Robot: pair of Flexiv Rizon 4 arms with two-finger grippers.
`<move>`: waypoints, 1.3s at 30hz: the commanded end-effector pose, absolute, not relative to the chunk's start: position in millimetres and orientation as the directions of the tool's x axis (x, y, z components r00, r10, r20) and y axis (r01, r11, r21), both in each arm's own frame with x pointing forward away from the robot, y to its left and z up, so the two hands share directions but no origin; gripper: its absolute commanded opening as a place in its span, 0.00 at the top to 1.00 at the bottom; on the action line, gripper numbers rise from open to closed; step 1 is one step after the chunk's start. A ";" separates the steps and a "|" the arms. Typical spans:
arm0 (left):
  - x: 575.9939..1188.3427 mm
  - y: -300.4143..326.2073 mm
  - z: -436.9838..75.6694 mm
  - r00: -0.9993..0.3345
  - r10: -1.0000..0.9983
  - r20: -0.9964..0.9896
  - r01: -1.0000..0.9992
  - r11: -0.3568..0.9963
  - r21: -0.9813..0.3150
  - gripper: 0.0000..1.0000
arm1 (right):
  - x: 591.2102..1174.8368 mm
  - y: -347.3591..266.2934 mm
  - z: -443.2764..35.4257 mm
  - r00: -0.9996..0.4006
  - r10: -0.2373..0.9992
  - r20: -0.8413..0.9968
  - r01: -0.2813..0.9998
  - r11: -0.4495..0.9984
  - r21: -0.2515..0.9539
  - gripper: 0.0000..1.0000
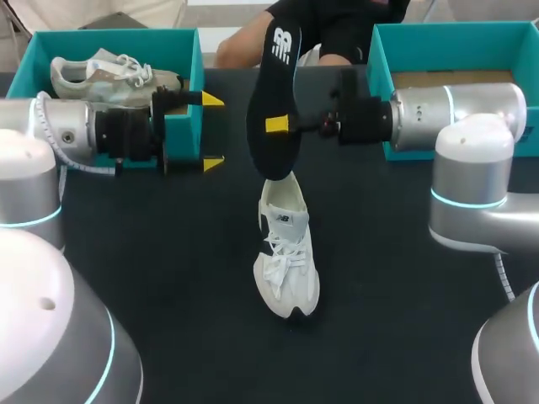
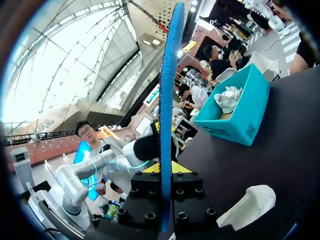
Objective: Take the shoe out of the shoebox, open the shoe tongue, remove and reinsert the insole, then place the shoe into the shoebox
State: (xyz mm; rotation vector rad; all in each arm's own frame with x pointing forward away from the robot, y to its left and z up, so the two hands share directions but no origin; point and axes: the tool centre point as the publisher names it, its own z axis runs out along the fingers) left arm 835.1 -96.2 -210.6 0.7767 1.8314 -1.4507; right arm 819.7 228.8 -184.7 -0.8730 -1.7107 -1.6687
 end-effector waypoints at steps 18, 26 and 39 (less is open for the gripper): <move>810.8 -94.5 -285.2 -0.945 0.189 -0.266 0.326 0.479 -0.815 0.00 | 846.5 226.9 -224.2 -0.741 0.054 0.670 0.672 0.026 0.741 1.00; 806.4 -105.1 -296.3 -0.938 0.234 -0.256 0.342 0.501 -0.795 0.00 | 846.5 226.9 -224.2 -0.741 0.054 0.670 0.672 0.026 0.741 1.00; 806.0 -117.5 -335.0 -0.937 0.246 -0.247 0.343 0.529 -0.776 0.00 | 844.2 222.0 -255.7 -0.782 0.093 0.616 0.621 0.025 0.784 1.00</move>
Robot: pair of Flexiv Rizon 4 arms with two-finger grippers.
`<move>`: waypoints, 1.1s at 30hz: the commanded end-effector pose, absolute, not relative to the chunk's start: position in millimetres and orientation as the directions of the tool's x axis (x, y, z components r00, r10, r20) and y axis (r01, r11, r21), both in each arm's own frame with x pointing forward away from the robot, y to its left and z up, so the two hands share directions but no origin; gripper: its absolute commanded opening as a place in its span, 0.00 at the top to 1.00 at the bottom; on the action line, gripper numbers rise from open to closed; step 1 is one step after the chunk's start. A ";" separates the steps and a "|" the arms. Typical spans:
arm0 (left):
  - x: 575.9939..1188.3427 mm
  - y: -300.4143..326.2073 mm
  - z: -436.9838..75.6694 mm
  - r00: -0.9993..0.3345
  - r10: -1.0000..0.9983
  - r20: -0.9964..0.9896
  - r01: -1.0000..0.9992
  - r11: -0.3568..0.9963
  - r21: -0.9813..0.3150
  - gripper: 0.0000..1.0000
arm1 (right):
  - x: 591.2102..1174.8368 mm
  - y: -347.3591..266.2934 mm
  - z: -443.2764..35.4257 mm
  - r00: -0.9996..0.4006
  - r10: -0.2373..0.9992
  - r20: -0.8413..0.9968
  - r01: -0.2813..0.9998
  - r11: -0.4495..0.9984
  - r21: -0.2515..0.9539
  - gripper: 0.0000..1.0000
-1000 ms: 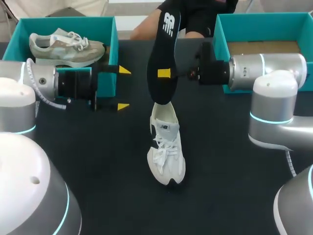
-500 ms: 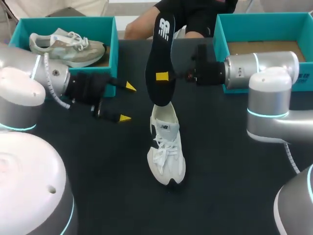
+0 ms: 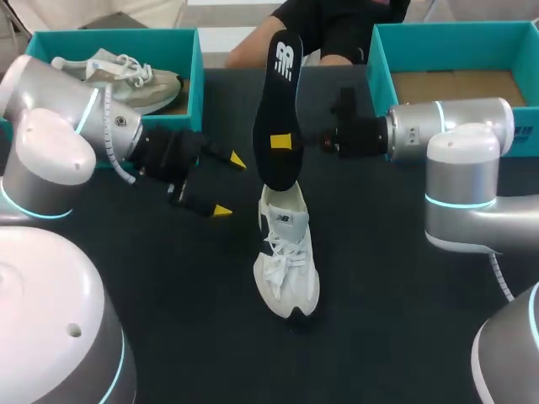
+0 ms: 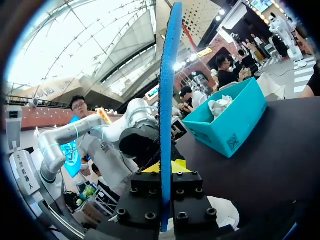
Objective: Take the shoe out of the shoebox, open the shoe tongue, remove and reinsert the insole, then place the shoe into the shoebox
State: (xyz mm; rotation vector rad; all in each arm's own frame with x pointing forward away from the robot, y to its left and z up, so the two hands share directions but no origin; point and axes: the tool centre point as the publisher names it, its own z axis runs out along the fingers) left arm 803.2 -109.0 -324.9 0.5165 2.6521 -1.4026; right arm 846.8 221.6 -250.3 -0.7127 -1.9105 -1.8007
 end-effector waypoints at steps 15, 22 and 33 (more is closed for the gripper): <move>810.5 -130.0 -345.2 -0.947 0.228 -0.227 0.319 0.571 -0.756 0.00 | 840.5 220.3 -272.6 -0.817 0.065 0.573 0.575 0.033 0.817 1.00; 810.5 -136.7 -347.6 -0.953 0.206 -0.223 0.303 0.575 -0.760 0.00 | 840.5 220.3 -272.6 -0.817 0.065 0.573 0.575 0.033 0.817 1.00; 813.0 -139.0 -348.4 -0.950 0.180 -0.255 0.312 0.594 -0.742 0.00 | 856.6 219.7 -285.0 -0.847 0.056 0.529 0.531 0.032 0.847 1.00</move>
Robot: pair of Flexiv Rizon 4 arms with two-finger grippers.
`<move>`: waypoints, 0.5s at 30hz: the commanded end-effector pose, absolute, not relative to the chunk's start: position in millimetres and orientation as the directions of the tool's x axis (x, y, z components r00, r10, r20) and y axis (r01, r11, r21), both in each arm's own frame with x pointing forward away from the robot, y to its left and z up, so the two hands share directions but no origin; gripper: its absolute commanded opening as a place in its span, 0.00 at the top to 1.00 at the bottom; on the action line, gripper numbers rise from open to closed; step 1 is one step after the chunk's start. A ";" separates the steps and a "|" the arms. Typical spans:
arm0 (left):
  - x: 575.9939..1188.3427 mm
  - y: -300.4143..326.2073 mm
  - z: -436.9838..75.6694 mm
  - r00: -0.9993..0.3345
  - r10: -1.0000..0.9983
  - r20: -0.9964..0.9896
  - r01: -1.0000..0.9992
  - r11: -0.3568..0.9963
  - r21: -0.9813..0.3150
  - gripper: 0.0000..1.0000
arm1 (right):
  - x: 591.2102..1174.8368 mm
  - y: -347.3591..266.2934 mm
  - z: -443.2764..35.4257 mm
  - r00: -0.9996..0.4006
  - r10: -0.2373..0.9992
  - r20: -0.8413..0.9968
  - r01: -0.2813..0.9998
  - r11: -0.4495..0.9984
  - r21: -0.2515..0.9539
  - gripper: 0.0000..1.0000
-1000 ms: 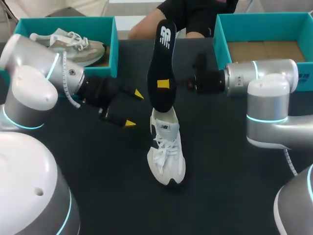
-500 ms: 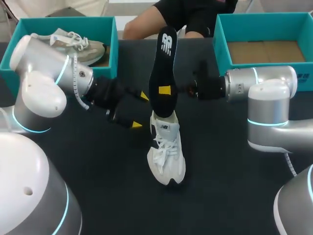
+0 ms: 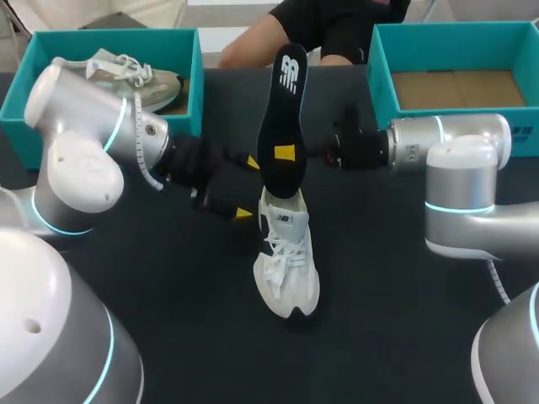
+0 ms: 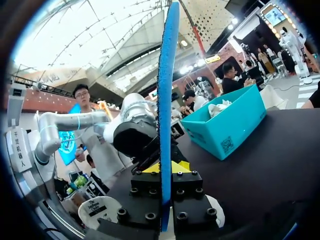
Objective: Take the shoe out of the shoebox, open the shoe tongue, remove and reinsert the insole, then place the shoe into the shoebox
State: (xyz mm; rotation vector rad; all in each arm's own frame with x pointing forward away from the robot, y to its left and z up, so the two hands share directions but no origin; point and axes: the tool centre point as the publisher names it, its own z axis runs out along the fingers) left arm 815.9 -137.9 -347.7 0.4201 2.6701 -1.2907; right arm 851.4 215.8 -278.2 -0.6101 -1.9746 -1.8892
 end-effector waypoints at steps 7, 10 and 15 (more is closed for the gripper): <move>813.0 -139.0 -348.4 -0.950 0.180 -0.255 0.312 0.594 -0.742 0.00 | 849.3 220.4 -304.3 -0.835 0.059 0.546 0.549 0.043 0.835 1.00; 813.0 -139.0 -348.4 -0.950 0.180 -0.255 0.312 0.594 -0.742 0.00 | 843.2 219.8 -312.7 -0.829 0.060 0.556 0.559 0.054 0.827 1.00; 813.0 -139.0 -348.4 -0.950 0.180 -0.255 0.312 0.594 -0.742 0.00 | 833.5 216.2 -318.6 -0.816 0.064 0.575 0.578 0.058 0.814 1.00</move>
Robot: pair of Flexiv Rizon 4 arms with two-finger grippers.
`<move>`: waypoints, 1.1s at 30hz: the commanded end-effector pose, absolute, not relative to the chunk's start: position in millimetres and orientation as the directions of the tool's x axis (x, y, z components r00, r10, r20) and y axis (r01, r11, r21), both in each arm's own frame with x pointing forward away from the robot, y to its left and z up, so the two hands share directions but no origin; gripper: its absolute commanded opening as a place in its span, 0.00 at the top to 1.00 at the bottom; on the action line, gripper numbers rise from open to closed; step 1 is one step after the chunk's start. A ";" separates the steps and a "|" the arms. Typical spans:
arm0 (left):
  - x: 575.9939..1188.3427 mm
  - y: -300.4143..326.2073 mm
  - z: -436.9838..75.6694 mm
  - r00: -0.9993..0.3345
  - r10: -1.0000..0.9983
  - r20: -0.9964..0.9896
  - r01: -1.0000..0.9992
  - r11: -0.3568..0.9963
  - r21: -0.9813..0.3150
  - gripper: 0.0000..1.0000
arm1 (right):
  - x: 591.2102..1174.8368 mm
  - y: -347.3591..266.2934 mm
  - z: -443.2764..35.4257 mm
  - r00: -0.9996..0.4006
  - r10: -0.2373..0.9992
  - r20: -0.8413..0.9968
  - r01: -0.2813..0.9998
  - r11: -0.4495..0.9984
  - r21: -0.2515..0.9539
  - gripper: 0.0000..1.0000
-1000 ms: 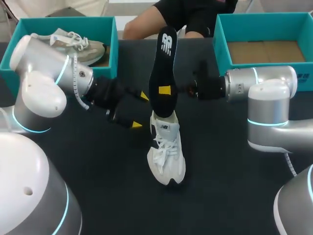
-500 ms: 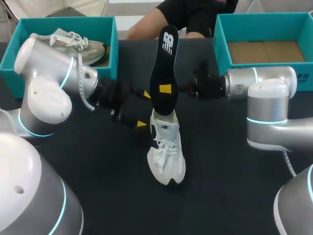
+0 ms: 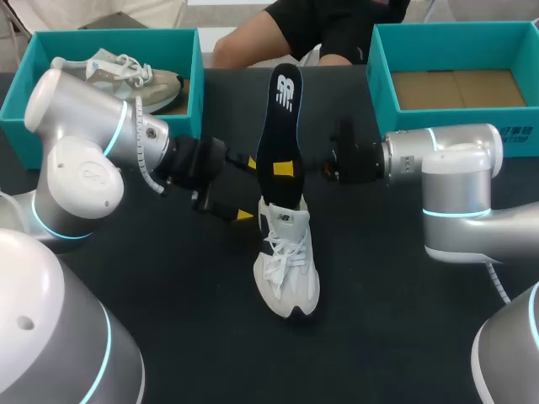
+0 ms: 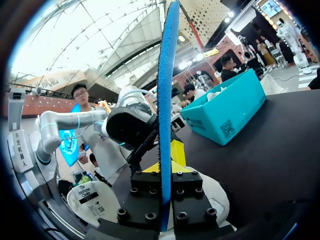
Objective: Take the shoe out of the shoebox, open the shoe tongue, remove and reinsert the insole, then place the shoe into the shoebox
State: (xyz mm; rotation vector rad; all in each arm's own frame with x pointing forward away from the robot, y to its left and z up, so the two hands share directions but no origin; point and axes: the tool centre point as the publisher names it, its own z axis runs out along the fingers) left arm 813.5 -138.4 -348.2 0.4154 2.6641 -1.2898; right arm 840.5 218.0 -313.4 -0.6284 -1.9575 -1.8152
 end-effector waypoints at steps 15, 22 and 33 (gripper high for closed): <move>813.0 -139.0 -348.4 -0.950 0.180 -0.255 0.312 0.594 -0.742 0.00 | 799.7 222.7 -345.4 -0.724 0.074 0.686 0.686 0.177 0.706 1.00; 813.0 -139.0 -348.4 -0.950 0.180 -0.255 0.312 0.594 -0.742 0.00 | 778.4 216.9 -353.5 -0.691 0.111 0.715 0.721 0.173 0.671 1.00; 813.0 -139.0 -348.4 -0.950 0.180 -0.255 0.312 0.594 -0.742 0.00 | 791.5 211.9 -334.9 -0.736 0.126 0.665 0.677 0.154 0.720 0.65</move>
